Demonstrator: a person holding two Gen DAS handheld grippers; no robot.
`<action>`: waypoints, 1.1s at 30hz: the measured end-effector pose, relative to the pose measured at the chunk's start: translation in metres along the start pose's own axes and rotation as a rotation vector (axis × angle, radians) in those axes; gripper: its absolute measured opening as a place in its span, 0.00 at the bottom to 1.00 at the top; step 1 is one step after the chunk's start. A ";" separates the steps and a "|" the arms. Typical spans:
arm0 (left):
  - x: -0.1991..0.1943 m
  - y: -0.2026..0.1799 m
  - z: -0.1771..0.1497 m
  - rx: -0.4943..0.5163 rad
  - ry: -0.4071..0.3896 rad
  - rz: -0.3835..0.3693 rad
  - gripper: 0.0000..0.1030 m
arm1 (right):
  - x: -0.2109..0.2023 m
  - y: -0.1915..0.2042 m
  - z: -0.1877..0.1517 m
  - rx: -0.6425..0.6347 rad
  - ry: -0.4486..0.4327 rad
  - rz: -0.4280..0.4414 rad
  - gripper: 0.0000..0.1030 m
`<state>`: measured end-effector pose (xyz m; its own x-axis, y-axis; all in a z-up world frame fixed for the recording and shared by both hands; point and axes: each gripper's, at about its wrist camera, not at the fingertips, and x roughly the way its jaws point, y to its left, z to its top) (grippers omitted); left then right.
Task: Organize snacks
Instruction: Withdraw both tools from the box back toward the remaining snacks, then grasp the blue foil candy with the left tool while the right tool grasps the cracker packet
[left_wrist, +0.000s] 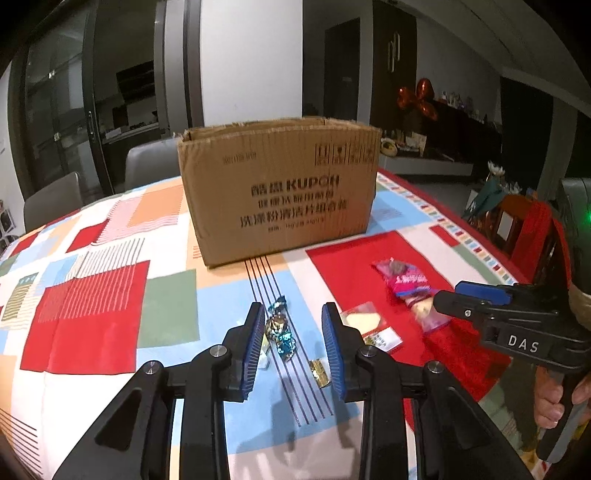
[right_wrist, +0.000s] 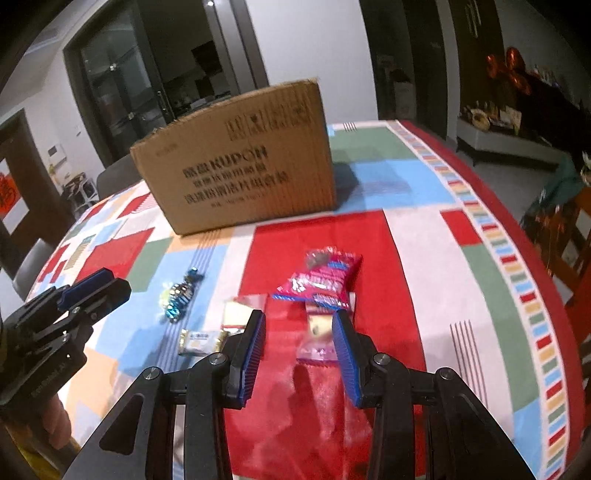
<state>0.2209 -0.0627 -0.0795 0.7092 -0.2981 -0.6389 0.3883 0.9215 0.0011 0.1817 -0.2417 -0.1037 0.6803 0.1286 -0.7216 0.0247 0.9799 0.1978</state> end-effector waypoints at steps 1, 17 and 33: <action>0.003 0.000 -0.002 0.003 0.006 0.004 0.30 | 0.004 -0.002 -0.001 0.004 0.008 -0.001 0.37; 0.057 0.011 -0.006 -0.037 0.103 -0.017 0.25 | 0.035 -0.010 0.002 0.016 0.051 -0.048 0.38; 0.083 0.015 -0.006 -0.073 0.171 -0.026 0.21 | 0.051 -0.009 0.002 -0.022 0.074 -0.101 0.47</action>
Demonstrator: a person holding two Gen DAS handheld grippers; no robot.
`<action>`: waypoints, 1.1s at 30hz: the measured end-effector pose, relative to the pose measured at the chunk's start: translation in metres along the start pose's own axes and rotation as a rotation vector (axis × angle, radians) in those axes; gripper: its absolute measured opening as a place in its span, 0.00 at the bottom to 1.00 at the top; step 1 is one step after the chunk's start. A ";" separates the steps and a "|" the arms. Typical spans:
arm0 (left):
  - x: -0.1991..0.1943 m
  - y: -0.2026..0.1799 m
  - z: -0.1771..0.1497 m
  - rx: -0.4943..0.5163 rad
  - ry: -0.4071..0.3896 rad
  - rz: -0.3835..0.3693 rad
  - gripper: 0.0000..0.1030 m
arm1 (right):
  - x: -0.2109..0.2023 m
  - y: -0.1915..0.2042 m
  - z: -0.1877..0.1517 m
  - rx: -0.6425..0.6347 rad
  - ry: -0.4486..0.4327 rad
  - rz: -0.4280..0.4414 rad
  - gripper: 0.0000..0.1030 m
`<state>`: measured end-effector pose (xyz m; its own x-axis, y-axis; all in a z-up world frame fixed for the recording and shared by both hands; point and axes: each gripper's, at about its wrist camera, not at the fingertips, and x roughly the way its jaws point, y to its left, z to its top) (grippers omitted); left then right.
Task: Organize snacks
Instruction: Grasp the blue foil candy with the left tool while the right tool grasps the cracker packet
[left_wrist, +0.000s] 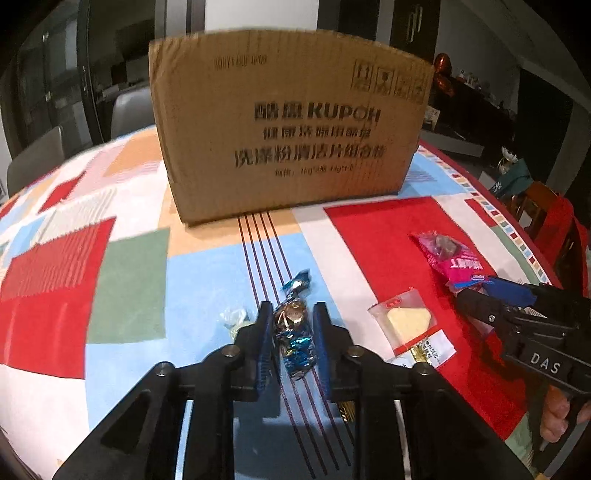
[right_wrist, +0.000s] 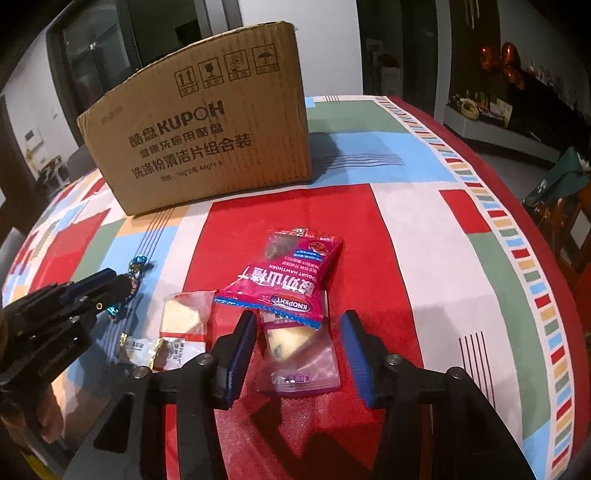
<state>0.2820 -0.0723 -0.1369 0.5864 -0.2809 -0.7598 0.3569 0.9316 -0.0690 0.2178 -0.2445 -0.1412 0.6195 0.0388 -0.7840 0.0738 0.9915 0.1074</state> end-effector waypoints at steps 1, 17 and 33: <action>0.000 0.000 0.000 -0.005 -0.003 0.000 0.21 | 0.000 0.002 -0.001 -0.011 -0.001 -0.007 0.47; -0.031 -0.018 -0.002 -0.015 -0.003 -0.011 0.21 | -0.016 -0.005 -0.006 0.017 0.021 0.058 0.34; -0.094 -0.037 -0.004 -0.034 -0.070 -0.024 0.21 | -0.080 0.003 -0.002 -0.002 -0.089 0.110 0.34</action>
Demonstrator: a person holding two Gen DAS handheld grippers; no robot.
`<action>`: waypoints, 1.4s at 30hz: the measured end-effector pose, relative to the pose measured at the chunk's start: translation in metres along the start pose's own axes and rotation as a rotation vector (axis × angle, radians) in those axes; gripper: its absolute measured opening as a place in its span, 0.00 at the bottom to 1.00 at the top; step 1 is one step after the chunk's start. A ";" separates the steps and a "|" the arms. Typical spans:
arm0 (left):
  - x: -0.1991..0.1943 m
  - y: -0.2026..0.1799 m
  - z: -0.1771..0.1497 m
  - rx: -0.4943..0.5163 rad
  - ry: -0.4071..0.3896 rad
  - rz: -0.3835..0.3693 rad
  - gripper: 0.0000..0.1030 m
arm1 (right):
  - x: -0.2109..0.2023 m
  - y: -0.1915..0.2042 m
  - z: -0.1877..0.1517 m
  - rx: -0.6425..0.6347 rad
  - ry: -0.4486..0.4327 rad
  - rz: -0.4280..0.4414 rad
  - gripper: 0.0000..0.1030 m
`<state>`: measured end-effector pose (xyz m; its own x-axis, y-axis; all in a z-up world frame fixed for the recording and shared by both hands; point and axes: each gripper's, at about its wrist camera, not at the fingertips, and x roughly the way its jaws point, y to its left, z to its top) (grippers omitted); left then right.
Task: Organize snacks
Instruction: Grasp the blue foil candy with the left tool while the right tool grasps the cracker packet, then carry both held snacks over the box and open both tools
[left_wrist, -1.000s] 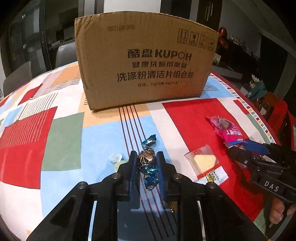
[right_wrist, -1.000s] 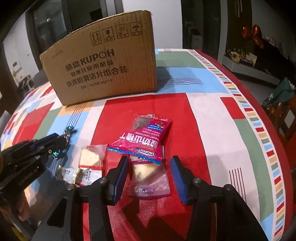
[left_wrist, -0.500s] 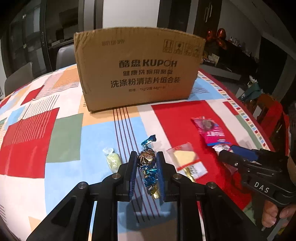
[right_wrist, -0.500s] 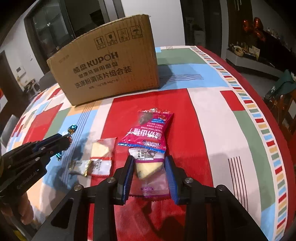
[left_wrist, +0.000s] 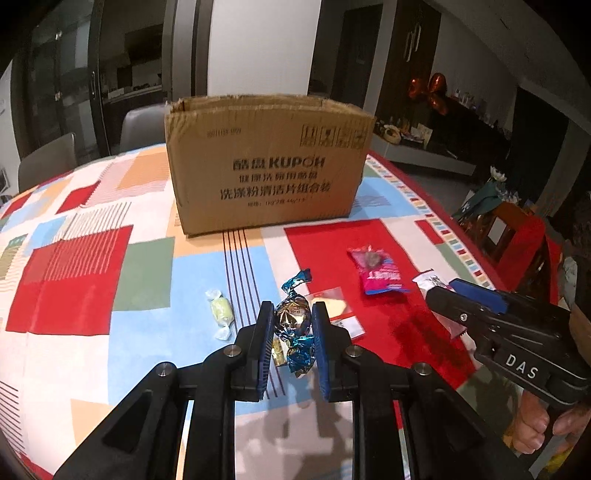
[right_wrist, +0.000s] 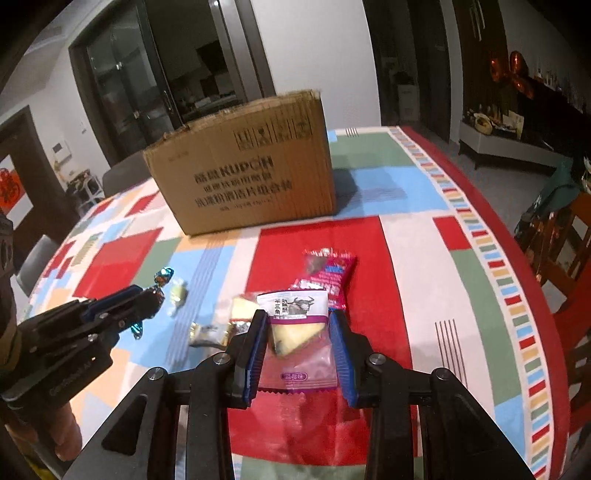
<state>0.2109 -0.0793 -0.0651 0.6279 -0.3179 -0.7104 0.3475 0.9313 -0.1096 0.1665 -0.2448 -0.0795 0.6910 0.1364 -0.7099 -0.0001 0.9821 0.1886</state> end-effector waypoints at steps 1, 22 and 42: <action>-0.003 -0.001 0.001 0.002 -0.007 0.000 0.21 | -0.005 0.001 0.002 -0.002 -0.012 0.003 0.34; -0.051 0.002 0.058 0.002 -0.155 -0.015 0.21 | -0.046 0.024 0.062 -0.082 -0.176 0.041 0.34; -0.046 0.021 0.136 0.042 -0.237 0.031 0.21 | -0.034 0.030 0.148 -0.090 -0.260 0.073 0.34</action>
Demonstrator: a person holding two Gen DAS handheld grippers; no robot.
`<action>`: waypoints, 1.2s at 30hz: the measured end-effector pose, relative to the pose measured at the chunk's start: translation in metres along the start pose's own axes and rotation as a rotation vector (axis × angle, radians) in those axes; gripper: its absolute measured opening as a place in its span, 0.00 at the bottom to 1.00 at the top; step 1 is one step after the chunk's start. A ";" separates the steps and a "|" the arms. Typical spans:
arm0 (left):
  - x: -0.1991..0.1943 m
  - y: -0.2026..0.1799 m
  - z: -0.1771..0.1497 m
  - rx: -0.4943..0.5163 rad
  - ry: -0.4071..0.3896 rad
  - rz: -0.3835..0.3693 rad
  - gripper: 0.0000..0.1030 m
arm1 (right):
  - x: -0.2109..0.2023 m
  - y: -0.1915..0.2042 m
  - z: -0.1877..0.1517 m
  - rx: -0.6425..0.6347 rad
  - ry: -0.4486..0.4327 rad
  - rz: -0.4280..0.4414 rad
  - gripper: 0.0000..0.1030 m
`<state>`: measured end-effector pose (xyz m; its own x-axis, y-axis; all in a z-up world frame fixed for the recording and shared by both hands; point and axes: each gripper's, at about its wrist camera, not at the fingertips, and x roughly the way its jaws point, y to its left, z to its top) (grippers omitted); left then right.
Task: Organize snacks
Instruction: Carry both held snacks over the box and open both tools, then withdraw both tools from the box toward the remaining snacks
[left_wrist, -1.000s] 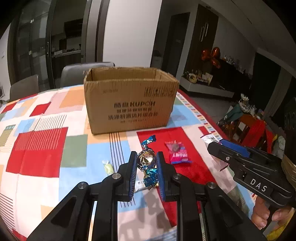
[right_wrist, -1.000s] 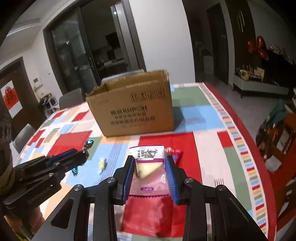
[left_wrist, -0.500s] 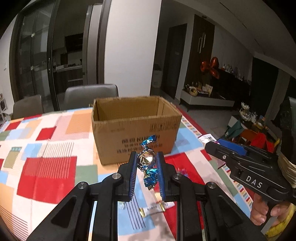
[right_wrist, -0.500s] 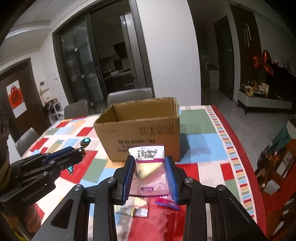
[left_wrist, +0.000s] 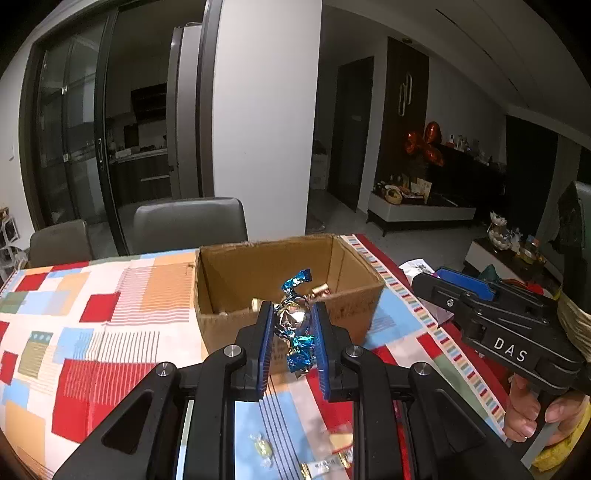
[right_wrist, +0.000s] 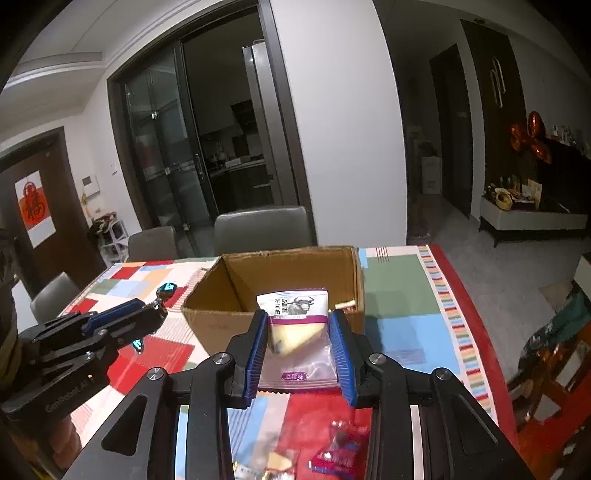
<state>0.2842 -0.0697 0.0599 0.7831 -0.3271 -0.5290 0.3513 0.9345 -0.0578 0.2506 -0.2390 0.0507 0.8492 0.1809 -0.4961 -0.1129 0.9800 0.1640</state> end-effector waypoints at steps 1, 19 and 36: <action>0.003 0.002 0.004 0.002 0.001 0.001 0.21 | 0.004 -0.001 0.003 0.001 0.001 0.001 0.34; 0.073 0.037 0.040 -0.016 0.049 0.033 0.21 | 0.082 0.005 0.043 -0.054 0.052 0.014 0.34; 0.079 0.049 0.036 -0.037 0.078 0.105 0.44 | 0.104 0.010 0.036 -0.043 0.122 0.005 0.40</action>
<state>0.3818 -0.0544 0.0454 0.7718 -0.2167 -0.5978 0.2489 0.9681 -0.0295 0.3563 -0.2137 0.0311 0.7796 0.1920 -0.5961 -0.1411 0.9812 0.1315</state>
